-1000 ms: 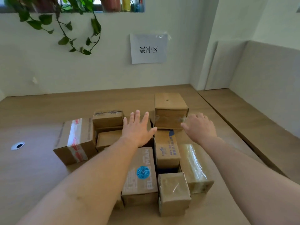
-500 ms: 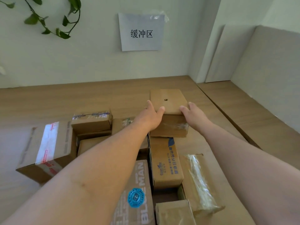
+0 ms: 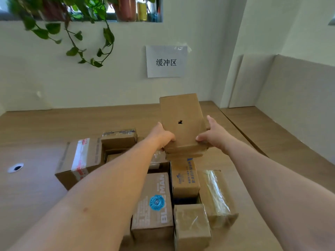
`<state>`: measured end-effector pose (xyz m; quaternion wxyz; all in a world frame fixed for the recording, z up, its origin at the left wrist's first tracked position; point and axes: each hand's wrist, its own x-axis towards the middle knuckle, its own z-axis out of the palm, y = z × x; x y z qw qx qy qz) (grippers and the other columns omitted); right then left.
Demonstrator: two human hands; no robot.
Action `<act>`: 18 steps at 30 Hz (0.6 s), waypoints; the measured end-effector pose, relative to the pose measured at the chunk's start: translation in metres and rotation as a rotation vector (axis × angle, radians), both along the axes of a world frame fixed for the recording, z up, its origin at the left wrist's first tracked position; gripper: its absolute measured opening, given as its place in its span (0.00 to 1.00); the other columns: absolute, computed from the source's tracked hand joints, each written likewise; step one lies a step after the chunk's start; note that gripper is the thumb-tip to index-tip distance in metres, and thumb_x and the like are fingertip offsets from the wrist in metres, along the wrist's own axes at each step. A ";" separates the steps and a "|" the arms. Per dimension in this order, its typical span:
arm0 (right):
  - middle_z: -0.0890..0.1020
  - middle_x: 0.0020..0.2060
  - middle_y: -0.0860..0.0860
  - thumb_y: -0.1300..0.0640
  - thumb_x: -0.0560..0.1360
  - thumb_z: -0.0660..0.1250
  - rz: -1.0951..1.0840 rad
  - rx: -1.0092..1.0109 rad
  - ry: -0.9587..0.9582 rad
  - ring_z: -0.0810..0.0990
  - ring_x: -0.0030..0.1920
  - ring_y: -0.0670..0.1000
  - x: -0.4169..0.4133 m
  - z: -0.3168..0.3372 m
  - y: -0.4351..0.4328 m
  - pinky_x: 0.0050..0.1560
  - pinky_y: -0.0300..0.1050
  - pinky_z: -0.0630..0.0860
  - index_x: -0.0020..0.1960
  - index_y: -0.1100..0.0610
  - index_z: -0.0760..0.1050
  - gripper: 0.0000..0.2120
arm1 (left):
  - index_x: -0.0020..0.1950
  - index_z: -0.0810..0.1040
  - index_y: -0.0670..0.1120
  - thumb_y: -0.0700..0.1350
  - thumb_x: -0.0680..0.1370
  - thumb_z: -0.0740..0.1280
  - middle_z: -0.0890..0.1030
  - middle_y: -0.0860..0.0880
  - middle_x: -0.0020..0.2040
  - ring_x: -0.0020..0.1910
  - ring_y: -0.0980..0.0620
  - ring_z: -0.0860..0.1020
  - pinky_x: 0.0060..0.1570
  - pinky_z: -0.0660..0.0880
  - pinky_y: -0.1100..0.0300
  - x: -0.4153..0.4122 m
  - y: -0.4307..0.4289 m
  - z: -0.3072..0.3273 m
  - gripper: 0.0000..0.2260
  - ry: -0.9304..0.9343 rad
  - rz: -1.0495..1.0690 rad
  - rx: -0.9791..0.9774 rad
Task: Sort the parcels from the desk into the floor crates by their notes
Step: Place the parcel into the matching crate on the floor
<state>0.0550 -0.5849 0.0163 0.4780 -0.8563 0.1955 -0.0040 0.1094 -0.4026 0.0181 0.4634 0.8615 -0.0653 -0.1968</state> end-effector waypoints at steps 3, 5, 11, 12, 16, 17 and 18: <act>0.71 0.64 0.57 0.63 0.71 0.72 0.079 -0.003 0.004 0.75 0.57 0.57 -0.023 0.010 0.021 0.59 0.56 0.76 0.79 0.48 0.50 0.45 | 0.62 0.66 0.47 0.40 0.77 0.68 0.74 0.45 0.58 0.54 0.44 0.77 0.53 0.79 0.43 -0.028 0.024 0.009 0.17 -0.017 0.052 -0.033; 0.75 0.60 0.57 0.64 0.71 0.72 0.096 0.056 -0.018 0.77 0.56 0.57 -0.035 0.013 0.037 0.59 0.57 0.76 0.76 0.50 0.58 0.38 | 0.60 0.62 0.50 0.39 0.77 0.68 0.73 0.45 0.56 0.54 0.43 0.77 0.54 0.78 0.42 -0.045 0.044 0.011 0.18 -0.005 0.124 -0.081; 0.77 0.57 0.56 0.58 0.74 0.71 0.179 0.119 -0.055 0.78 0.53 0.55 -0.054 0.015 0.104 0.52 0.53 0.79 0.64 0.58 0.65 0.22 | 0.70 0.59 0.47 0.43 0.77 0.68 0.74 0.45 0.54 0.49 0.47 0.76 0.49 0.77 0.46 -0.096 0.112 0.007 0.25 0.015 0.334 -0.219; 0.77 0.58 0.56 0.56 0.74 0.70 0.201 0.106 -0.052 0.78 0.54 0.55 -0.057 0.014 0.114 0.53 0.54 0.79 0.66 0.57 0.64 0.24 | 0.71 0.59 0.48 0.44 0.77 0.69 0.74 0.46 0.53 0.49 0.47 0.76 0.48 0.76 0.47 -0.104 0.123 0.008 0.26 0.005 0.360 -0.225; 0.76 0.59 0.54 0.52 0.76 0.69 0.340 0.113 -0.004 0.77 0.57 0.56 -0.067 0.010 0.156 0.54 0.55 0.79 0.71 0.54 0.64 0.27 | 0.71 0.63 0.50 0.51 0.74 0.70 0.76 0.45 0.62 0.56 0.45 0.77 0.54 0.75 0.45 -0.130 0.169 0.008 0.29 0.007 0.437 -0.165; 0.77 0.59 0.53 0.53 0.76 0.69 0.378 0.132 0.010 0.77 0.57 0.56 -0.069 0.009 0.167 0.55 0.56 0.78 0.70 0.54 0.66 0.25 | 0.70 0.65 0.49 0.50 0.75 0.70 0.77 0.45 0.60 0.53 0.46 0.77 0.51 0.75 0.47 -0.136 0.180 0.007 0.26 0.015 0.458 -0.163; 0.77 0.59 0.53 0.54 0.76 0.70 0.405 0.148 0.025 0.77 0.58 0.56 -0.071 0.008 0.178 0.56 0.56 0.78 0.70 0.54 0.66 0.25 | 0.68 0.66 0.48 0.49 0.76 0.69 0.77 0.45 0.58 0.51 0.47 0.77 0.49 0.75 0.48 -0.141 0.191 0.006 0.23 0.028 0.481 -0.176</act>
